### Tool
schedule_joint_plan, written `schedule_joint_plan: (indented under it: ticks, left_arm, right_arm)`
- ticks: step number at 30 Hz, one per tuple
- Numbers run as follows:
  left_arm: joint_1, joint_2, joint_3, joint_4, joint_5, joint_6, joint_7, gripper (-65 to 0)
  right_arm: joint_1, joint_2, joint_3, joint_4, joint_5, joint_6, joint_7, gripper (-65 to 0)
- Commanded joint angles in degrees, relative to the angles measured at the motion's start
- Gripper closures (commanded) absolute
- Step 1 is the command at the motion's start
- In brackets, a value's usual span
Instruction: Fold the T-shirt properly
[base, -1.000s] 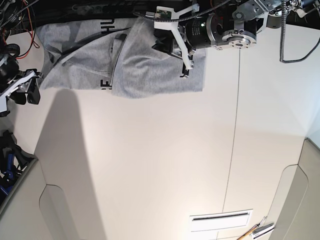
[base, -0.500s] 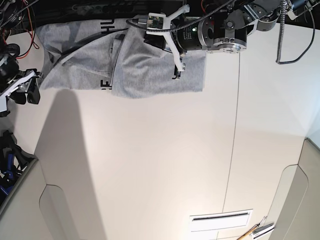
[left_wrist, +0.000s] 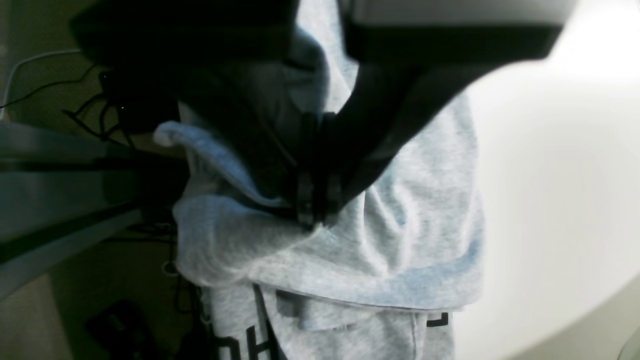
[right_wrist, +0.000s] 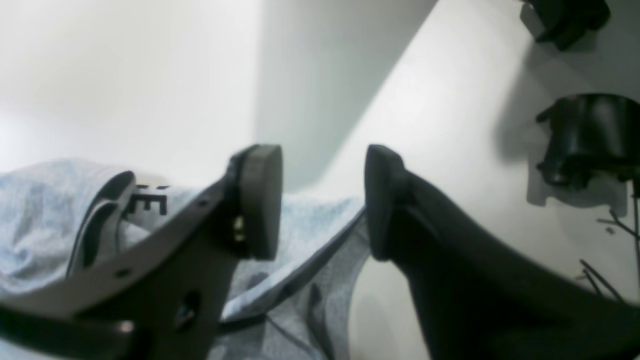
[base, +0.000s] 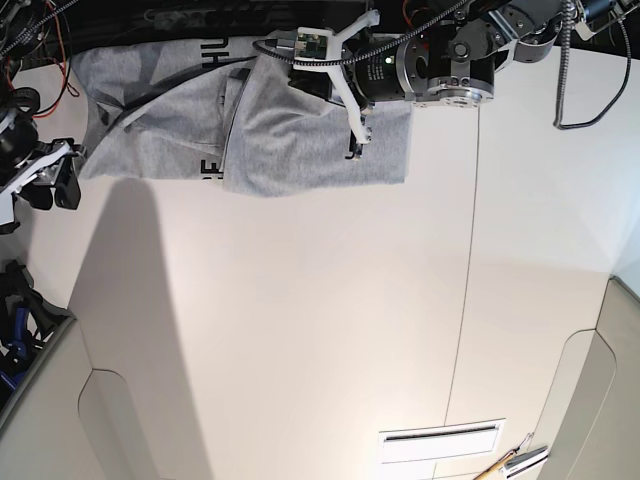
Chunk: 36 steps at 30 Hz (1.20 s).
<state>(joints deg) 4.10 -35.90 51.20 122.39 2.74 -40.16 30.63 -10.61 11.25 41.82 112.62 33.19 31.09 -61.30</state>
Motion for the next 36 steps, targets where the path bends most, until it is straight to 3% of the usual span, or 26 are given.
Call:
schedule_joint_plan:
  ticks: [1, 9, 15, 19, 25, 31, 36]
  left_arm:
    - [-0.42, -0.15, -0.22, 0.81, -0.42, 0.16, -0.81, 0.0]
    - [-2.01, -0.46, -1.11, 0.81, -0.48, 0.16, 0.83, 0.0]
    - [-2.34, -0.61, -5.27, 0.81, -5.97, 0.16, 0.87, 0.0]
    - [-2.21, -0.55, -6.32, 0.81, -12.81, 0.16, 0.90, 0.0]
    - [0.42, 3.56, -6.32, 0.81, -16.33, 0.16, 0.94, 0.0]
    - [0.83, 8.83, -6.34, 0.81, -13.94, 13.68, 1.97, 0.0]
    - [0.85, 9.35, -6.32, 0.81, -13.57, 15.08, 4.17, 0.0]
  right_arm:
    - [0.44, 0.63, 0.31, 1.07, 0.90, -0.02, 1.53, -26.9]
    - [0.44, 0.63, 0.31, 1.07, 1.16, -0.02, 1.53, -26.9]
    - [0.42, 0.63, 0.31, 1.07, 1.29, -0.02, 1.51, -26.9]
    - [0.44, 0.63, 0.31, 1.07, 1.31, -0.02, 1.53, -26.9]
    - [0.44, 0.63, 0.31, 1.07, 1.31, -0.02, 1.53, -26.9]
    - [0.44, 0.61, 0.31, 1.07, 1.31, -0.02, 1.53, -26.9]
    - [0.44, 0.63, 0.31, 1.07, 1.31, -0.02, 1.53, -26.9]
